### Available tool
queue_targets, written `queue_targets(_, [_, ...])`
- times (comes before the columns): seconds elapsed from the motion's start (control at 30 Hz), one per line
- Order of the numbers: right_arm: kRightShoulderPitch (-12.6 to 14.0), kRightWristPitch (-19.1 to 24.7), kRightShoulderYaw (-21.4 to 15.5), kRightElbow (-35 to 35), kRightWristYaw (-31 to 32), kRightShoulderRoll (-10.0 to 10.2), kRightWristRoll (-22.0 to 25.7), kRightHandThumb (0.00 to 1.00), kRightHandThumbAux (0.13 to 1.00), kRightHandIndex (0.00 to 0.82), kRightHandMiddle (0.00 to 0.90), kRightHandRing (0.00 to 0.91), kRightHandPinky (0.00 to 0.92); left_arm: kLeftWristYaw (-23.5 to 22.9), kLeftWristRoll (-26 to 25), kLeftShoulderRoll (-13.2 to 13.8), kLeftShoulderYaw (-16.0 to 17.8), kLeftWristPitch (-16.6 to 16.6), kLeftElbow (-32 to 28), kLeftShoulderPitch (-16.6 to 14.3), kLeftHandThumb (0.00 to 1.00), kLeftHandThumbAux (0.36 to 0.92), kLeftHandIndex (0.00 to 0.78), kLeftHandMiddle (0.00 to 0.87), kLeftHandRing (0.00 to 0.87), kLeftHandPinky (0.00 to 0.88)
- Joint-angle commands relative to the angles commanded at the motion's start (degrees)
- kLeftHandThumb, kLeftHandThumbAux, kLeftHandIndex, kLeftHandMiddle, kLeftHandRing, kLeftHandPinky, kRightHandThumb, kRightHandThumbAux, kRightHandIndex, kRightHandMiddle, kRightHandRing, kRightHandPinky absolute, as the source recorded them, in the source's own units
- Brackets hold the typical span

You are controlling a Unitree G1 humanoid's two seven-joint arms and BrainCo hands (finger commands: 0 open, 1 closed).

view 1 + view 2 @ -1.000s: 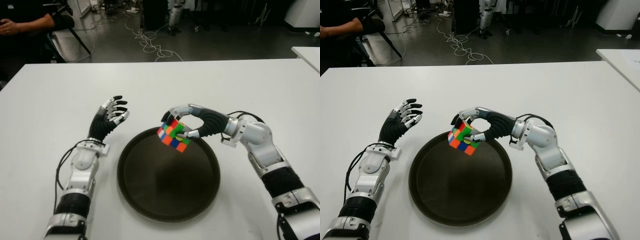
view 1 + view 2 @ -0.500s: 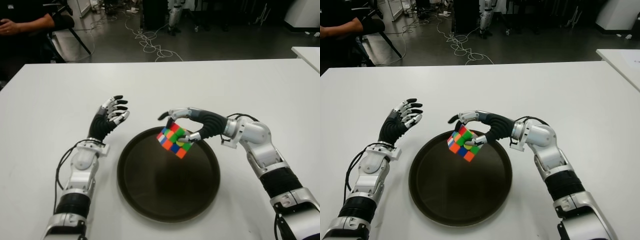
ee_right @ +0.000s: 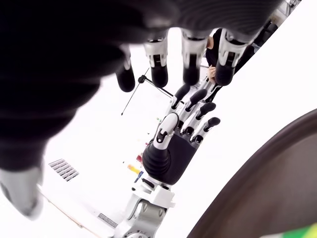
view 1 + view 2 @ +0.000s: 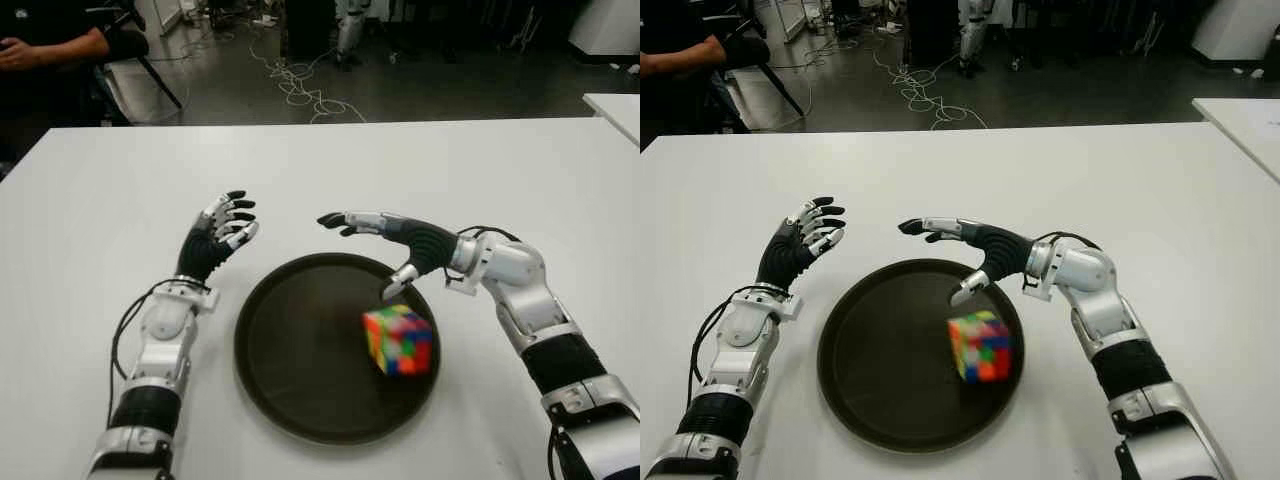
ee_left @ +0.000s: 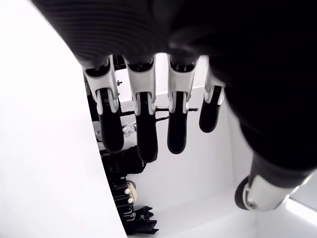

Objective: Pick up the Rubik's Cube and put it in the plate

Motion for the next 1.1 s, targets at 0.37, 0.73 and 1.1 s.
queue_targets(0.37, [-0.40,-0.34,-0.15,0.54,-0.57,-0.25,-0.98,0.000,0.551,0.000,0.000,0.000,0.000,0.00,0.07,0.03,0.01,-0.90,0.39,-0.04,0.113,0.623,0.208,0.267,0.280,0.311])
queue_targets(0.73, [-1.10,-0.36,-2.77,2.86,-4.20,0.63,-0.60,0.000,0.553,0.000,0.000,0.000,0.000,-0.31,-0.49,-0.19,0.14,-1.03,0.22,0.07,0.121,0.624,0.211,0.276,0.286,0.309])
queue_targets(1.1, [0.41,-0.28,-13.54,5.49,-27.26,10.62,1.35,0.000,0.717,0.105,0.139,0.117,0.095,0.62,0.07,-0.20,-0.02,0.97,-0.88,0.35,0.111,0.597,0.205,0.272,0.280,0.292])
